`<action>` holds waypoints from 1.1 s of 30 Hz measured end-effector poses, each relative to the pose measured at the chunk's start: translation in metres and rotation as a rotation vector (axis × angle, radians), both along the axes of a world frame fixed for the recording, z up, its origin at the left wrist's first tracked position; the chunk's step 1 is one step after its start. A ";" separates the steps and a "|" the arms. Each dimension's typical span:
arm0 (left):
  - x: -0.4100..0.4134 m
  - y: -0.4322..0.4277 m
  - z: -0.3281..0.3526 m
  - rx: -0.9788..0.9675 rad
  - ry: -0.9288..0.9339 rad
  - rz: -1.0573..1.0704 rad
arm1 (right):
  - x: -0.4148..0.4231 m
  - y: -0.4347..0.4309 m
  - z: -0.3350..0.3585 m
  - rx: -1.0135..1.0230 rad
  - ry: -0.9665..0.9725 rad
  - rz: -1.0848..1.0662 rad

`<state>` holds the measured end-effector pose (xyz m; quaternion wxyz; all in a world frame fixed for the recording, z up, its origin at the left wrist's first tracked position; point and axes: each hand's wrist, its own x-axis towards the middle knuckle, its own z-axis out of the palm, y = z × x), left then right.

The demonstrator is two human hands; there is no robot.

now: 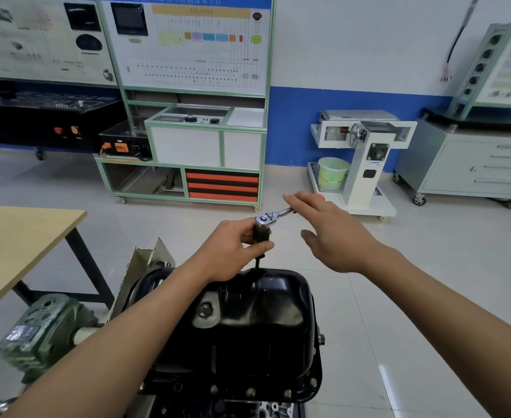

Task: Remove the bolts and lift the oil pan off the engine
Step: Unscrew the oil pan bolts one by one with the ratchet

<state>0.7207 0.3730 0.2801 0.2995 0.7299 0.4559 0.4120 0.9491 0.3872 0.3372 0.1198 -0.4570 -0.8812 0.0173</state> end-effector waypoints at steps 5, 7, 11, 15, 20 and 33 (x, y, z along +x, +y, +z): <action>0.002 -0.002 0.000 0.015 0.023 0.049 | 0.003 -0.032 0.019 0.131 -0.136 -0.127; 0.004 -0.002 -0.001 0.030 0.044 0.067 | 0.001 -0.042 0.026 0.158 -0.191 -0.123; 0.008 -0.002 0.000 0.047 0.051 0.098 | -0.009 -0.058 0.029 -0.018 -0.089 -0.054; 0.007 -0.003 0.000 0.046 0.048 0.133 | -0.029 -0.067 0.018 -0.203 0.185 -0.063; 0.004 -0.004 -0.001 0.039 0.031 0.119 | -0.037 -0.065 0.011 -0.293 0.295 -0.078; -0.002 -0.002 -0.001 -0.051 0.095 -0.054 | -0.022 -0.016 0.043 0.071 -0.256 -0.149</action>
